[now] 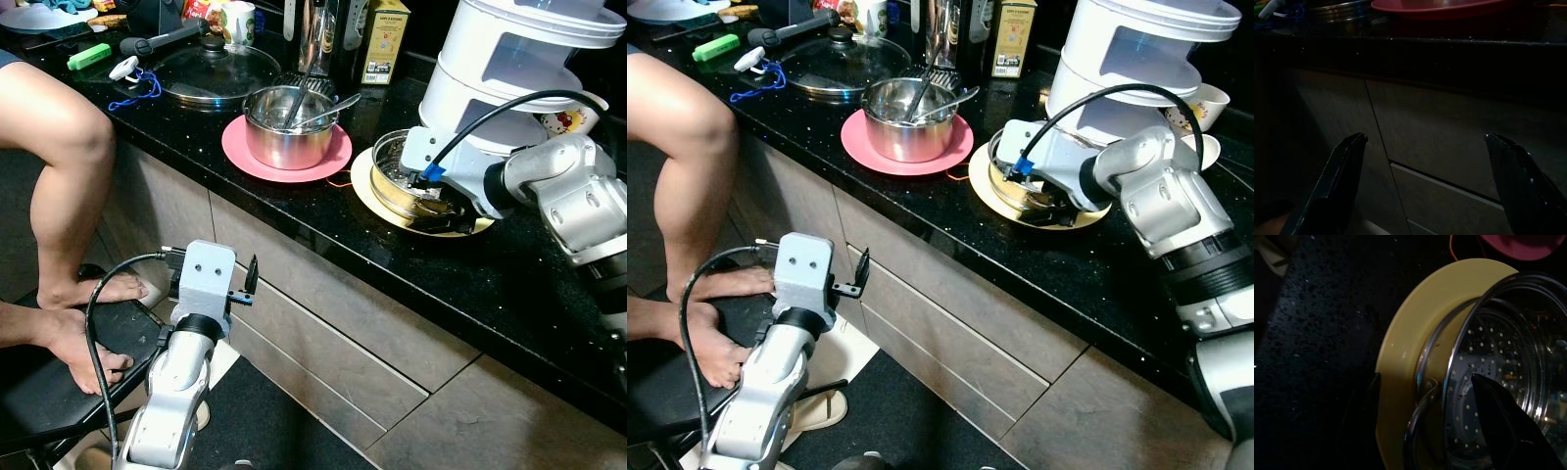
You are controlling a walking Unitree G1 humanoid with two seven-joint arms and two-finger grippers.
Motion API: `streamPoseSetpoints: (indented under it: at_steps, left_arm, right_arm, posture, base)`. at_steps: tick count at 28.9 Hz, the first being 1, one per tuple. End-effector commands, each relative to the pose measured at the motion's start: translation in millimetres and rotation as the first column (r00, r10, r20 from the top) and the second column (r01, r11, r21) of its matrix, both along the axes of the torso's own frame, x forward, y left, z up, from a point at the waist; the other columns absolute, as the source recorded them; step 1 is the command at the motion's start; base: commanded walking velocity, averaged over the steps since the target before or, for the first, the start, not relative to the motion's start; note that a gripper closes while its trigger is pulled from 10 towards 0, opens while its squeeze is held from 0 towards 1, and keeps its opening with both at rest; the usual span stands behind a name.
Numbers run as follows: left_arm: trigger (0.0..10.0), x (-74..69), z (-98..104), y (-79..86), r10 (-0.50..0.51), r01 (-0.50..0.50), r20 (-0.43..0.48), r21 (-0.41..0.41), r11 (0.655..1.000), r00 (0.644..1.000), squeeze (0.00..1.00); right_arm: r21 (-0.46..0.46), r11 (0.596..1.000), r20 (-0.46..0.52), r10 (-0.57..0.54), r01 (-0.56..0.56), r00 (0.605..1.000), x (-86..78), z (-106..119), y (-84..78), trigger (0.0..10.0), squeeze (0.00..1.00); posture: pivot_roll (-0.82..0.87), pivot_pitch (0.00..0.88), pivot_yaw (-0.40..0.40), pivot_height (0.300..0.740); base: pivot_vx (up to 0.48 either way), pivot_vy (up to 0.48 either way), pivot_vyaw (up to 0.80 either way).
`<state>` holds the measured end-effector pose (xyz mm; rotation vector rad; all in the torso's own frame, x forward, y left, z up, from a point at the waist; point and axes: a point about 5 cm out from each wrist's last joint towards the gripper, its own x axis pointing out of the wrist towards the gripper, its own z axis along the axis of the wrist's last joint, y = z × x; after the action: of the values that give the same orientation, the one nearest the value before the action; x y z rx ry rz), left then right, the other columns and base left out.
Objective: Kitchen organization
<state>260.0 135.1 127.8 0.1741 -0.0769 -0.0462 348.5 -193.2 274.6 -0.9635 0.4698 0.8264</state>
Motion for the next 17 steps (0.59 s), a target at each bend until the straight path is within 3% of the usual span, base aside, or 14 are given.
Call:
streamPoseSetpoints:
  at_steps: [1,9,10,11,12,17]
  left_arm:
    - [10.0,-0.2,-3.2,-1.6,-0.003,0.003,-0.020,0.005,1.000,1.000,0.00]
    - [10.0,-0.2,-3.2,-2.0,-0.003,0.003,-0.020,0.003,1.000,1.000,0.00]
    - [10.0,-0.1,-3.2,-2.2,-0.002,0.002,-0.019,0.002,1.000,1.000,0.00]
    - [10.0,-0.1,-3.1,-2.3,-0.002,0.002,-0.019,0.002,1.000,1.000,0.00]
    - [10.0,-0.1,-3.2,-2.5,-0.002,0.002,-0.019,0.001,1.000,1.000,0.00]
    - [10.0,-0.2,-3.4,-2.9,-0.002,0.002,-0.018,0.000,1.000,1.000,0.00]
  right_arm:
    - [-0.019,1.000,0.009,-0.020,0.020,1.000,1.2,-0.8,-4.1,10.0,0.00]
    - [0.055,0.998,0.009,0.008,-0.009,1.000,0.5,2.7,6.3,10.0,0.00]
    - [0.060,0.998,0.014,0.000,-0.001,1.000,1.7,3.0,7.5,8.2,0.00]
    - [0.051,0.999,0.020,-0.014,0.013,1.000,3.3,2.2,6.9,0.7,0.00]
    - [0.042,0.999,0.022,-0.024,0.023,0.999,4.2,0.8,6.5,0.0,0.00]
    - [0.034,0.999,0.017,-0.024,0.023,1.000,4.1,-1.6,7.8,0.0,0.00]
  posture:
    - [0.06,0.040,-0.084,0.732]
    - [0.06,0.040,-0.086,0.732]
    - [0.06,0.040,-0.087,0.732]
    - [0.06,0.040,-0.087,0.732]
    - [0.06,0.038,-0.088,0.732]
    - [0.06,0.036,-0.089,0.732]
  base:
    - [0.000,0.000,0.00]
    - [0.000,0.000,0.00]
    - [0.000,0.000,0.00]
    - [0.000,0.000,0.00]
    - [0.000,0.000,0.00]
    - [0.000,0.000,0.00]
